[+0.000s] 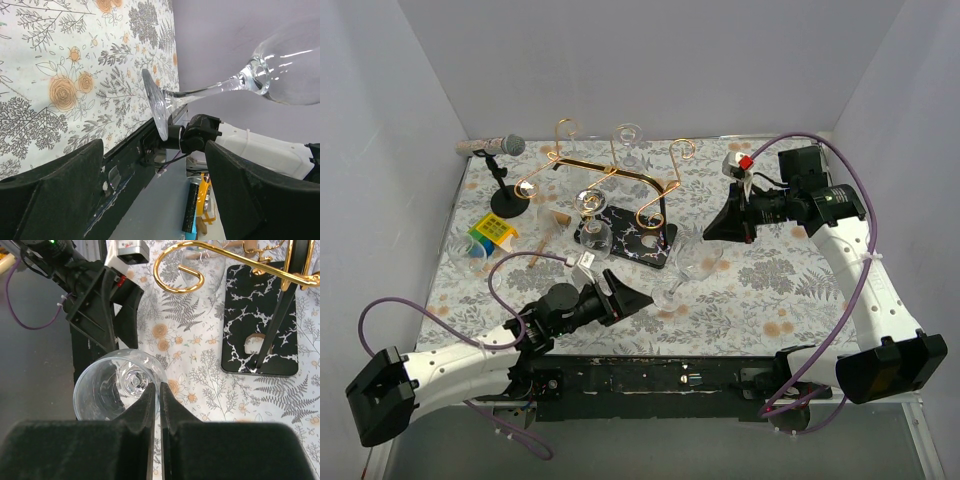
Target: Place the wine glass upside down on the wine glass rack
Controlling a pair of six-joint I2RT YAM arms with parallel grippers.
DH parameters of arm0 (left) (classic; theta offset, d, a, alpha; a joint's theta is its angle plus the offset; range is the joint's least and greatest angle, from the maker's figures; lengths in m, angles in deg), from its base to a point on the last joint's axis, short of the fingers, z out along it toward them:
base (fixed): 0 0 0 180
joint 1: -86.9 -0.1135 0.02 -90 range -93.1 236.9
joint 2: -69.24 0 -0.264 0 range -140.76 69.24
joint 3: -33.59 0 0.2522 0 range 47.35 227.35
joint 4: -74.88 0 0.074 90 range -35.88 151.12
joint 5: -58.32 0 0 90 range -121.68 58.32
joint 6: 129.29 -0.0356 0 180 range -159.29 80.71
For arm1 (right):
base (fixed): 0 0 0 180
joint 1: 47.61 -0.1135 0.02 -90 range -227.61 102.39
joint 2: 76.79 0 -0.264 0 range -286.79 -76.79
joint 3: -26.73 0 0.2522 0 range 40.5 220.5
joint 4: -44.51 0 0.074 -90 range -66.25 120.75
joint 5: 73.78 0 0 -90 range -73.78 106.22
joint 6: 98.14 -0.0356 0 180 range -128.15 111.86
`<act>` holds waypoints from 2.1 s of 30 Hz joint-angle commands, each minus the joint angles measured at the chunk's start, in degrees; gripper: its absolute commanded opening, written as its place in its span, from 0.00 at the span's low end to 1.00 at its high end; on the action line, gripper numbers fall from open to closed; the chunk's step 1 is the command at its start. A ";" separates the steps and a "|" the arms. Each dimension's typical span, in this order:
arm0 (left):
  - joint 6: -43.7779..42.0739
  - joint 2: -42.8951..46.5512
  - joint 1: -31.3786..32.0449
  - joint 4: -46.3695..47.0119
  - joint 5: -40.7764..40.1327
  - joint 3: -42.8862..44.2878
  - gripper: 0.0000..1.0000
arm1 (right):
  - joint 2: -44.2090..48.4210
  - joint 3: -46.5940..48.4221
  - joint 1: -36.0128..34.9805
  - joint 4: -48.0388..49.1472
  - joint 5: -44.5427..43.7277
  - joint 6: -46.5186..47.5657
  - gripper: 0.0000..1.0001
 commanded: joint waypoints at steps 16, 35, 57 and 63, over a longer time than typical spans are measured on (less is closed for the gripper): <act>8.75 -8.34 0.26 16.55 0.99 -1.47 0.50 | 4.31 -2.79 -0.77 6.86 10.30 -1.75 0.01; 10.25 -9.92 0.26 18.40 3.19 -2.08 0.11 | 6.60 -5.34 -1.39 9.95 12.23 -1.92 0.01; 7.79 -1.32 0.26 11.38 -1.20 -5.95 0.00 | 9.67 -10.53 -2.00 7.49 13.02 3.43 0.44; 5.25 3.95 0.26 2.16 -5.77 -5.43 0.00 | 10.11 -10.10 -2.00 3.02 9.60 8.35 0.56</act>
